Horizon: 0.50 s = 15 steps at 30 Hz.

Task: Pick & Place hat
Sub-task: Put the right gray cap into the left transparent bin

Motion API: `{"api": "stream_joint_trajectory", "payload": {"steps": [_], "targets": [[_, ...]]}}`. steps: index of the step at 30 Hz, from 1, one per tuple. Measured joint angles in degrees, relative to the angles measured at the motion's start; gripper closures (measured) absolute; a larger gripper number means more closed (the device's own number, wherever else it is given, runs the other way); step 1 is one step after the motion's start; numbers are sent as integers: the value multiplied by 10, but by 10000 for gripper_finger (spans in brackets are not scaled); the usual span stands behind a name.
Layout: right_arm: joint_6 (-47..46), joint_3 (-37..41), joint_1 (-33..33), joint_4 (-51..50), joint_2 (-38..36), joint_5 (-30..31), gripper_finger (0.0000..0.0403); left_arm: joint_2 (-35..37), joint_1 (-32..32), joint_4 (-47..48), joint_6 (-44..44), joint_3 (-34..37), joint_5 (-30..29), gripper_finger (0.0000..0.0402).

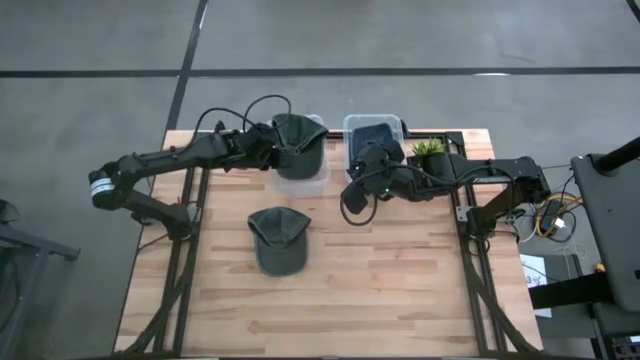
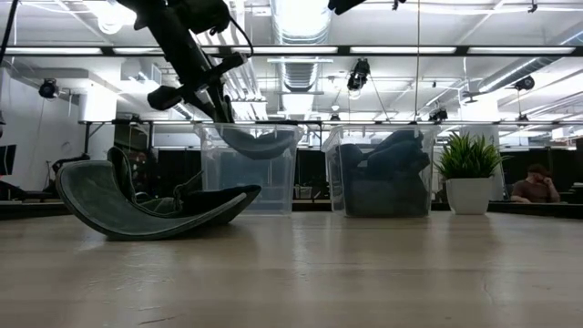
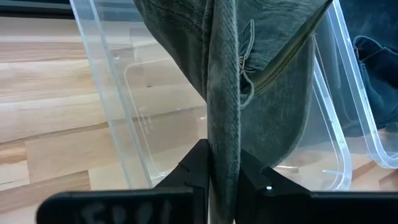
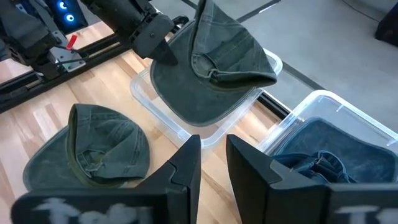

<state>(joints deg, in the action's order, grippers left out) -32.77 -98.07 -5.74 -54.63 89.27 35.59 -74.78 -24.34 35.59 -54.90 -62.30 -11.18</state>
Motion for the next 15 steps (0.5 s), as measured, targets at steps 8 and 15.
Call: {"api": "stream_joint_trajectory", "payload": {"steps": [8, 15], "targets": [[0, 5, 0, 0, 0, 0, 326, 0, 0, 0, 16, 0, 25, 360], [0, 6, 0, 0, 0, 0, 319, 0, 0, 0, 23, 0, 32, 360]]}}
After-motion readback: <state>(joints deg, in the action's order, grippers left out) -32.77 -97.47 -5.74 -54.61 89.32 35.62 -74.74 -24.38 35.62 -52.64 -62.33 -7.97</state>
